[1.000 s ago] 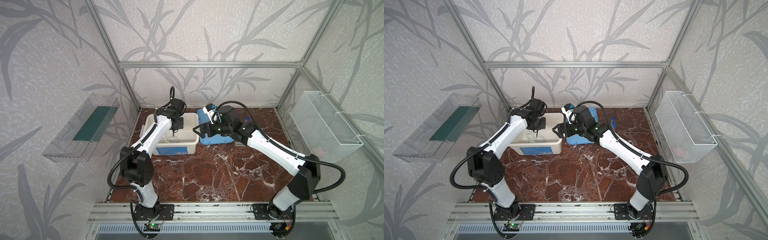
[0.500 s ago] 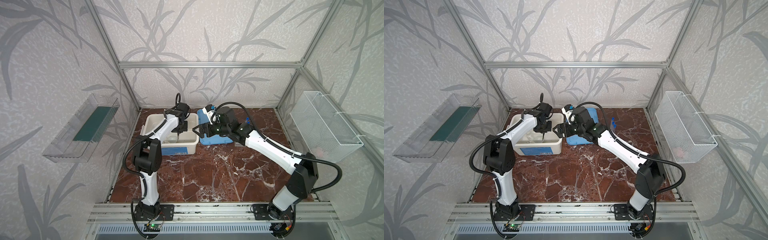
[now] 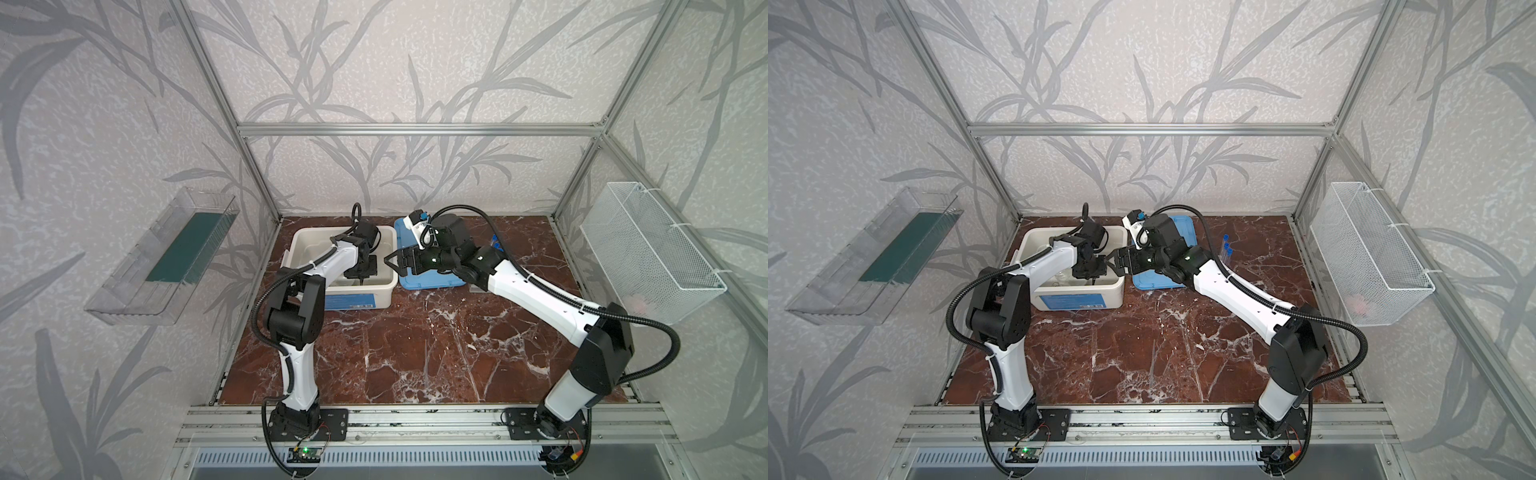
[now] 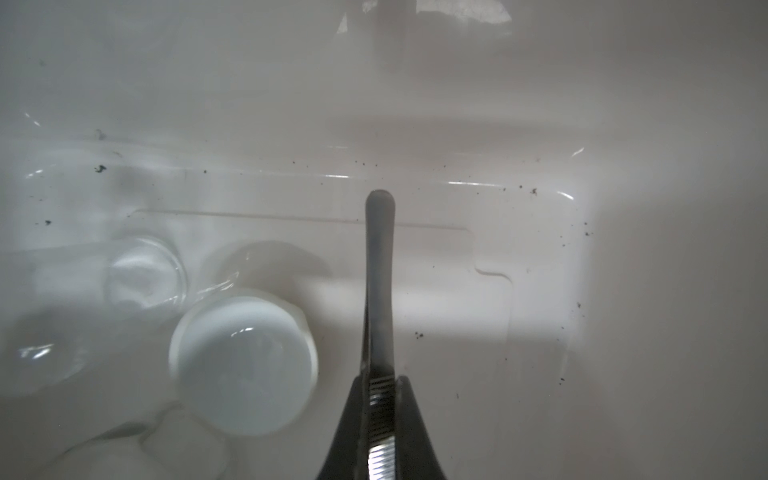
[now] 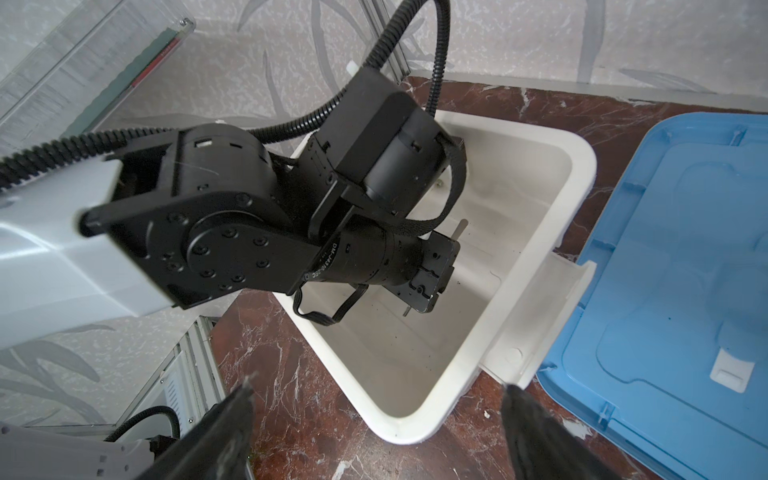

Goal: Organize the chemistry lab equipment
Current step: 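Lower the tweezers into the white bin and open the left gripper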

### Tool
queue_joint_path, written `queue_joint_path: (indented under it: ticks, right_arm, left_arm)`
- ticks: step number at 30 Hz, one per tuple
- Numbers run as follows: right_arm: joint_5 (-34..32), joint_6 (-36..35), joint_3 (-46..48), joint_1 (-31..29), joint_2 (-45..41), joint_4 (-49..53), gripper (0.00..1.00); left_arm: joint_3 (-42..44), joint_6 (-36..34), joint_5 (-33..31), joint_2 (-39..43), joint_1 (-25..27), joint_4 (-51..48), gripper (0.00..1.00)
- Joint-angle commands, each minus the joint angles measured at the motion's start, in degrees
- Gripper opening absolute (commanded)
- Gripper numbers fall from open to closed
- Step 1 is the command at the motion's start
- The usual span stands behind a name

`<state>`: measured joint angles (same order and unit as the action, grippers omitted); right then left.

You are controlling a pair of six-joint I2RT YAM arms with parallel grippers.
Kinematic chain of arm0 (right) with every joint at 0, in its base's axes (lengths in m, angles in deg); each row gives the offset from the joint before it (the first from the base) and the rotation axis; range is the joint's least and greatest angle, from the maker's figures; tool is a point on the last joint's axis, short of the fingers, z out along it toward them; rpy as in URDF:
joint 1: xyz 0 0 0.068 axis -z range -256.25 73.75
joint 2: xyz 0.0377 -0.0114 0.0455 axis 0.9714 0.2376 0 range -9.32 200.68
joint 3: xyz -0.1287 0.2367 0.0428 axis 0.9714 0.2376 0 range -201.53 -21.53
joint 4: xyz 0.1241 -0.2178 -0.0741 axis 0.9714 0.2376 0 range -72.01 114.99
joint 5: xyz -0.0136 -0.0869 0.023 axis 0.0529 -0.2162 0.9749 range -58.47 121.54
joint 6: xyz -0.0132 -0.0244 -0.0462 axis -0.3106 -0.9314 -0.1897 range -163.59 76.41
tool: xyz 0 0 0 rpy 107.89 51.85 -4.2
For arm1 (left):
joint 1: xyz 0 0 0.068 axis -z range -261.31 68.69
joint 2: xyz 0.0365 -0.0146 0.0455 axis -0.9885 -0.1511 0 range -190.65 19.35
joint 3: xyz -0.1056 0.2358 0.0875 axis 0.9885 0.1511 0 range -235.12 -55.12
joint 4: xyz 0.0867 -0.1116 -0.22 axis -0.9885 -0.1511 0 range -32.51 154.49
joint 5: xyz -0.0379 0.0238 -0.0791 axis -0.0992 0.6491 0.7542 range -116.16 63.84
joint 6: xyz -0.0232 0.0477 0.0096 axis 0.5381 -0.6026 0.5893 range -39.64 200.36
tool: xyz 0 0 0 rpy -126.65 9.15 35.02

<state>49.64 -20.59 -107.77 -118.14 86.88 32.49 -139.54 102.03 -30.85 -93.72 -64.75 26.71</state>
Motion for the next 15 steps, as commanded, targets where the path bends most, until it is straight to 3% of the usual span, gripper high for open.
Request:
queue_joint_path:
  ticks: [1, 9, 11, 15]
  right_arm:
    - [1.13, 0.75, -0.06, -0.03, 0.67, -1.4, 0.91]
    - [1.25, 0.86, -0.08, -0.03, 1.22, -1.15, 0.91]
    - [1.23, 0.81, -0.16, -0.04, 1.27, -1.05, 0.91]
    - [1.19, 0.66, -0.07, -0.04, 1.18, -0.8, 0.91]
  left_arm:
    - [1.47, 1.29, 0.69, -1.4, -0.65, 3.28, 0.05]
    - [1.92, 0.32, 0.7, -2.26, -0.74, 3.86, 0.1]
    - [1.87, 0.3, 0.51, -2.62, -0.87, 3.78, 0.18]
    - [2.62, 0.21, 0.39, -2.9, -1.09, 3.86, 0.22]
